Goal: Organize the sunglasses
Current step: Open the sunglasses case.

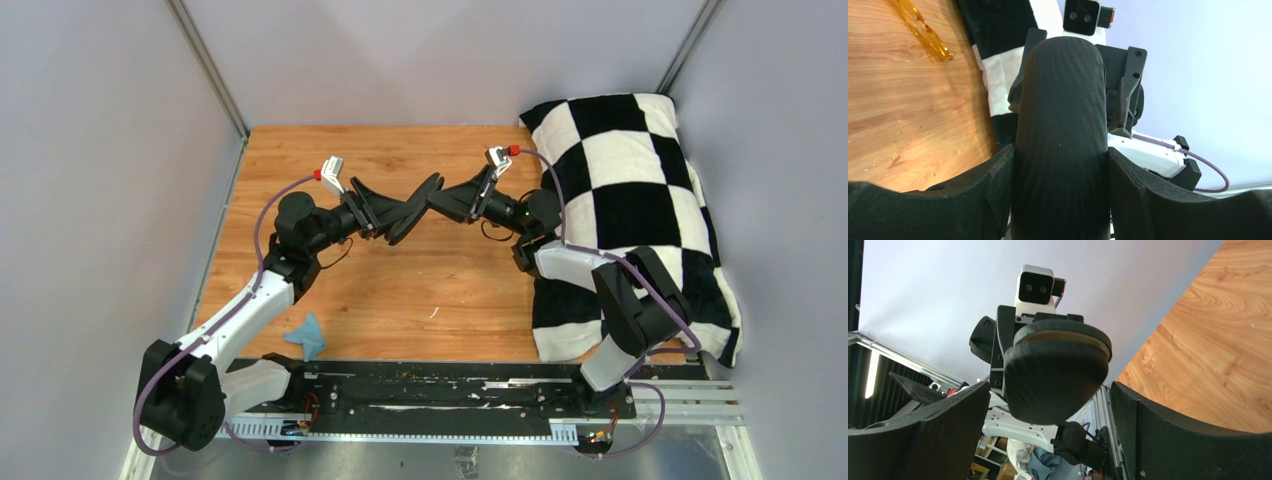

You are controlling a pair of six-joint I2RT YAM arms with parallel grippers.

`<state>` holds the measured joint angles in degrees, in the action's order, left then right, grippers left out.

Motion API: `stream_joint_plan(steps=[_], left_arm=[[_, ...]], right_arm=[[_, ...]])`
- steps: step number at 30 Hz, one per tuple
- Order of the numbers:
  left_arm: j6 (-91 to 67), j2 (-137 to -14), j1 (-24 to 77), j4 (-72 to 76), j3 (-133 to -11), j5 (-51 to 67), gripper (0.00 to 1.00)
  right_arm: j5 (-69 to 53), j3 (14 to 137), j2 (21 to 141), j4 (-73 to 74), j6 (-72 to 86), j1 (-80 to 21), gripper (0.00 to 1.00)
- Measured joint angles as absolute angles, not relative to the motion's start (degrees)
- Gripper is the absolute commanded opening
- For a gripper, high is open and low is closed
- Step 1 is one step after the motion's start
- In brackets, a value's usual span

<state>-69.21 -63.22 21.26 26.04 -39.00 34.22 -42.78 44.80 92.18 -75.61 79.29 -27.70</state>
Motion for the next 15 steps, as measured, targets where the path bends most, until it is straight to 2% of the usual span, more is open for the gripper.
stream_joint_plan(steps=[4,5,9,11,15], left_arm=[[-69.2,-63.2,21.3,26.0,-39.0,34.1,0.0],[-69.2,-63.2,21.3,26.0,-39.0,34.0,0.0],[-69.1,-63.2,21.3,26.0,-39.0,33.7,0.0],[-69.1,-63.2,21.3,25.9,-38.9,33.3,0.0],[-70.1,-62.4,21.5,26.1,-38.3,31.8,0.0]], right_arm=[[-42.2,47.4,93.8,-74.8,78.5,-28.6,0.91],[-42.1,47.9,94.2,-74.7,78.5,-28.9,0.86],[-41.9,49.1,96.0,-75.3,79.2,-29.6,0.54],[-41.7,49.3,96.4,-75.5,80.2,-29.6,0.45],[-41.5,49.2,97.4,-77.8,82.5,-29.6,0.41]])
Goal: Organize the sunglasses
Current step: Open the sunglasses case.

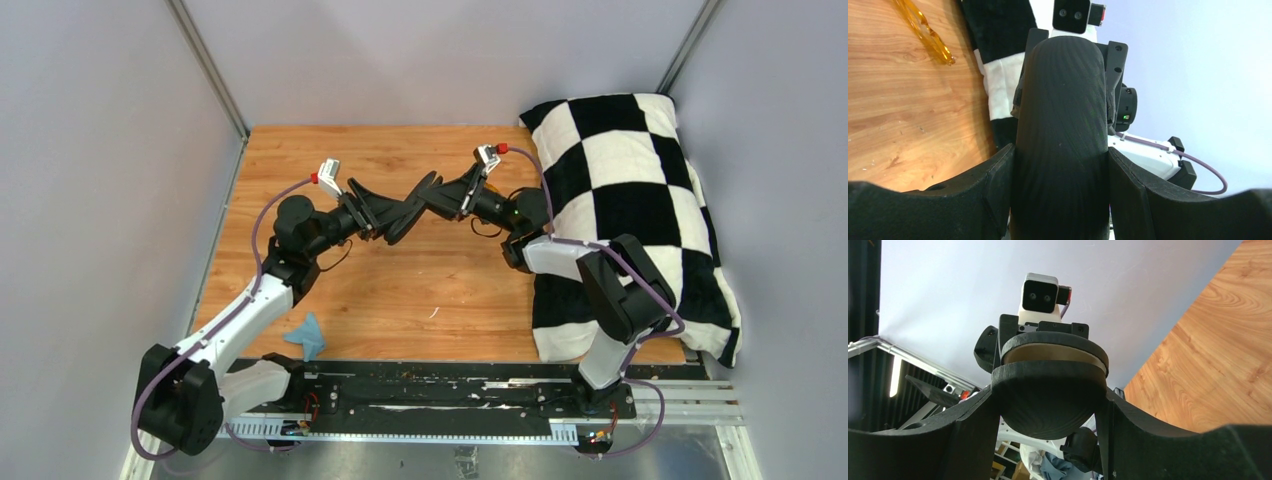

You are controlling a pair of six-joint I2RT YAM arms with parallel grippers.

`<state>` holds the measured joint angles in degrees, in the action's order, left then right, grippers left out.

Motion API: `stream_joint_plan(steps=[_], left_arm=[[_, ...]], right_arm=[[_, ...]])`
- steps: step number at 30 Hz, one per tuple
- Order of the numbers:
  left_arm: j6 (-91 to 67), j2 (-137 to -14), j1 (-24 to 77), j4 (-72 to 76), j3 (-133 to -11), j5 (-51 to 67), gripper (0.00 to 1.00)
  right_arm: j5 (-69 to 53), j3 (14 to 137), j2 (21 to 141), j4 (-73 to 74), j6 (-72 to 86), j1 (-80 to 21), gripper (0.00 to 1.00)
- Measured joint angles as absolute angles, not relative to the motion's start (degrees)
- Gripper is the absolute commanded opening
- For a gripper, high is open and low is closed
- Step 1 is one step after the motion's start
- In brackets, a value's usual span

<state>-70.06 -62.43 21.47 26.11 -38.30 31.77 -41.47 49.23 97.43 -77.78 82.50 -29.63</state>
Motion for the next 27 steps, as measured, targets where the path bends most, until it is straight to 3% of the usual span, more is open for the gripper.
stream_joint_plan(steps=[14,27], left_arm=[[-77.0,-61.3,21.4,24.3,-37.6,29.7,0.0],[-89.3,-64.9,18.4,35.9,-37.6,33.3,0.0]], right_arm=[[-46.1,49.8,102.7,-87.9,86.6,-29.1,0.4],[-49.5,53.2,100.8,-87.8,84.2,-27.9,0.38]])
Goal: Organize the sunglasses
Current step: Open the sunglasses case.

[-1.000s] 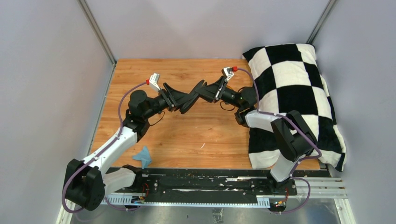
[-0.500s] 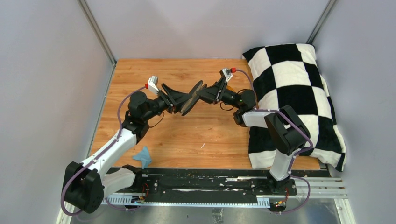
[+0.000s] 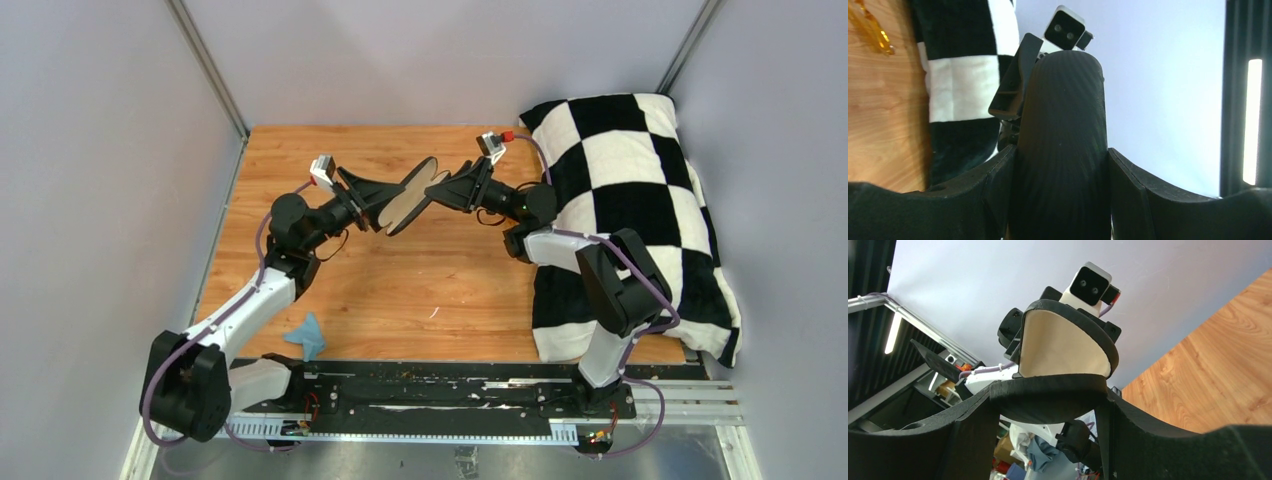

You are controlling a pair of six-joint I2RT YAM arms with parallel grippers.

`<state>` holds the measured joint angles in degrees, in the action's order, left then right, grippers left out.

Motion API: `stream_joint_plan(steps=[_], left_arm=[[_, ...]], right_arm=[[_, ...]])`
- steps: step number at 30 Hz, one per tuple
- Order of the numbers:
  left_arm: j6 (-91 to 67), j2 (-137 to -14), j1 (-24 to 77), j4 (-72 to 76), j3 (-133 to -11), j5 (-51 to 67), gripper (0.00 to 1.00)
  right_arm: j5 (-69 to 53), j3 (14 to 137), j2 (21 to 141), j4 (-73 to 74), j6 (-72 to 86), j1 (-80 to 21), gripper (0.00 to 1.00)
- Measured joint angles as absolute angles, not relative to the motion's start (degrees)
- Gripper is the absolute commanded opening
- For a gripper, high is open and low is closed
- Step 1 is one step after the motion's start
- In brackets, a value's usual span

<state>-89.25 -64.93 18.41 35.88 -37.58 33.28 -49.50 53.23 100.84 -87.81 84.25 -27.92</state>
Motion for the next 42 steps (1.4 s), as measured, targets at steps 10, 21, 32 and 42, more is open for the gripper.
stream_joint_plan(steps=[10,21,32,42], left_arm=[[-98.9,-68.5,17.4,44.6,-37.6,31.9,0.0],[-102.1,-69.4,17.3,48.0,-37.5,31.6,0.0],[-98.2,-69.1,17.4,46.2,-38.9,29.9,0.0],[-98.3,-69.1,17.4,47.5,-39.6,29.1,0.0]], right_arm=[[-53.1,53.4,99.2,-89.4,78.1,-27.5,0.39],[-54.4,55.1,99.5,-90.4,76.6,-27.4,0.62],[-57.2,55.0,102.2,-89.4,77.3,-29.0,0.69],[-59.4,54.8,102.4,-88.7,77.3,-29.5,0.77]])
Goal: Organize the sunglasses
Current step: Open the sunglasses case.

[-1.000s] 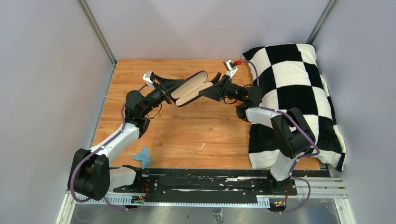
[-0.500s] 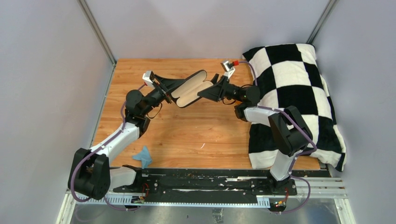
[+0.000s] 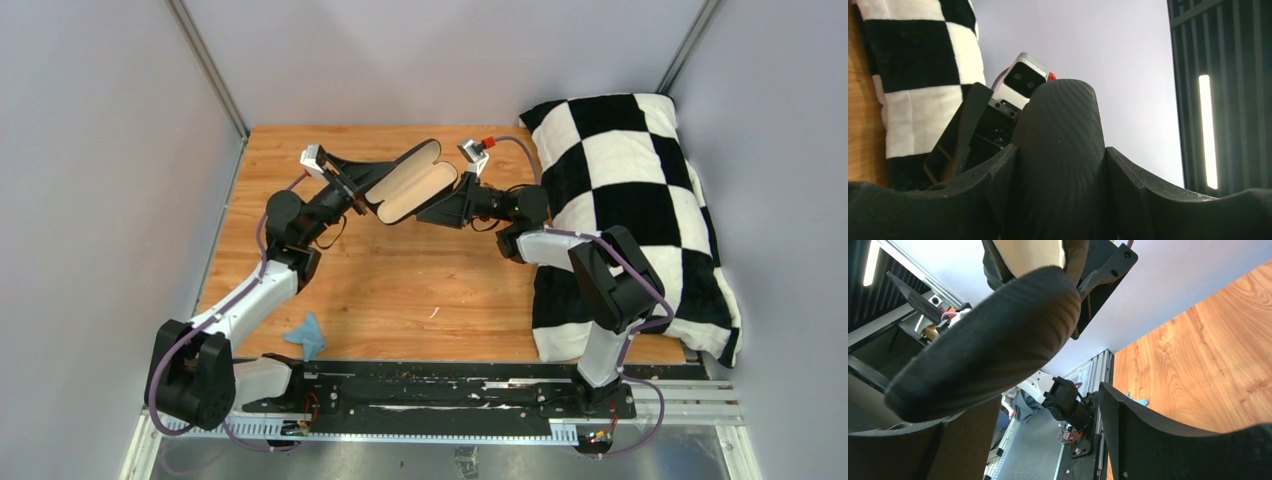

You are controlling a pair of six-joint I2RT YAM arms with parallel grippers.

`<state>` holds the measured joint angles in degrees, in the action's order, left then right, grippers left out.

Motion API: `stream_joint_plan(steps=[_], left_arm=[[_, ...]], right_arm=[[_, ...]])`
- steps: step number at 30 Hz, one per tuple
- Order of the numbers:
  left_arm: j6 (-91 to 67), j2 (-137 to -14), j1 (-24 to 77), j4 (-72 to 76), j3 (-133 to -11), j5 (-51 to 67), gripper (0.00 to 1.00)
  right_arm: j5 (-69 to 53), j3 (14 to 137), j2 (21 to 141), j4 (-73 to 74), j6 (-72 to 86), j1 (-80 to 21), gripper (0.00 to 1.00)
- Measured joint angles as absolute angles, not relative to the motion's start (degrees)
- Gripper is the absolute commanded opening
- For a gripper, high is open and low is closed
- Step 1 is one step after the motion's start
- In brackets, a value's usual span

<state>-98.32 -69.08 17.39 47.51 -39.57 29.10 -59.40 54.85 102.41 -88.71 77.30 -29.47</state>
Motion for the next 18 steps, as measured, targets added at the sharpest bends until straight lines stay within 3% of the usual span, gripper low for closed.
stream_joint_plan(steps=[18], left_arm=[[-75.9,-63.1,18.1,24.1,-47.9,25.6,0.0]], right_arm=[[-41.4,38.0,91.3,-86.5,84.9,-29.9,0.82]])
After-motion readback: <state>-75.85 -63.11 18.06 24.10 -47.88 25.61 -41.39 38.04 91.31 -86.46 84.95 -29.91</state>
